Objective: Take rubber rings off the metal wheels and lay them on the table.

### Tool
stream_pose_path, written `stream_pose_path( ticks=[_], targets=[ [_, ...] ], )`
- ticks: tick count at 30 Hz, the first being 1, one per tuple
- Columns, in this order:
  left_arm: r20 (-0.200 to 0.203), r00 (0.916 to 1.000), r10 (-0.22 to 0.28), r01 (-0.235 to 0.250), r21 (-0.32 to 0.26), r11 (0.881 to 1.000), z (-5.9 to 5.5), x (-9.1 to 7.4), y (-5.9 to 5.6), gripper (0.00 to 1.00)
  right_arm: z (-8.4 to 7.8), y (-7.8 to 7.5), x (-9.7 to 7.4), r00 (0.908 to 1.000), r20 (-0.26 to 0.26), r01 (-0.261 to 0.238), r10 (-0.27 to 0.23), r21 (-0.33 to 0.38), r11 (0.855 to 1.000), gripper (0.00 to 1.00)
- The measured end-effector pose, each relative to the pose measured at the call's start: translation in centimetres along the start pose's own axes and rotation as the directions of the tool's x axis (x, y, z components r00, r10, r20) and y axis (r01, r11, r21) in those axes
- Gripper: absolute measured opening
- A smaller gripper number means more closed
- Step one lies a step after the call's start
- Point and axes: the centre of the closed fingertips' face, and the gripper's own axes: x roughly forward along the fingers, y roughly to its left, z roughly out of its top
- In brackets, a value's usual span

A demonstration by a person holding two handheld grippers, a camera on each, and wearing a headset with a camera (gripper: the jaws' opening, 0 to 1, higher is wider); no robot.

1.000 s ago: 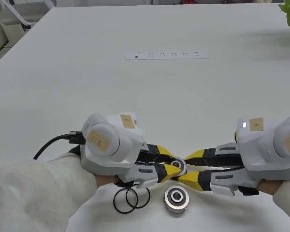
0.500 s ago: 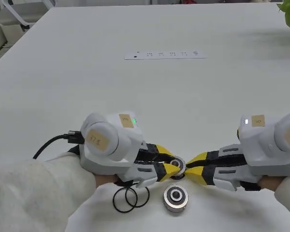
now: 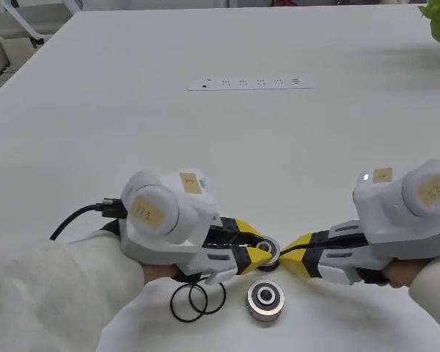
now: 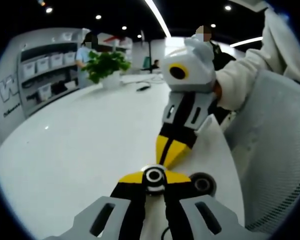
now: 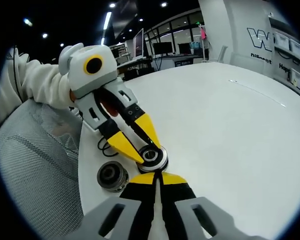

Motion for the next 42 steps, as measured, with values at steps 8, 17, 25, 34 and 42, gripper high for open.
stream_pose_path(
  ticks=[8,17,25,34,42],
  targets=[
    [0.004,1.0,0.002,-0.002,0.016,1.0,-0.06,-0.06,-0.02,0.14,0.03,-0.33,-0.11,0.9994,0.005,0.035,-0.035,0.034,0.999,0.0],
    [0.008,1.0,0.0,-0.001,0.021,1.0,-0.07,-0.07,-0.03,0.14,0.11,-0.56,-0.32,0.999,0.013,0.042,-0.043,0.045,0.998,0.0],
    [0.008,1.0,0.003,-0.003,0.025,1.0,-0.05,-0.09,-0.02,0.14,0.17,-0.57,-0.37,0.9982,0.008,0.06,-0.06,0.004,0.998,0.0],
    [0.006,1.0,0.007,-0.007,0.027,1.0,-0.09,-0.16,0.04,0.13,0.52,-0.72,-0.38,0.9949,0.002,0.101,-0.101,-0.103,0.99,0.0],
    [0.007,0.9999,0.007,-0.007,0.032,0.999,-0.13,-0.16,-0.01,0.13,0.56,-0.87,-0.54,0.9973,0.046,0.052,-0.058,0.118,0.992,0.0]
  ],
)
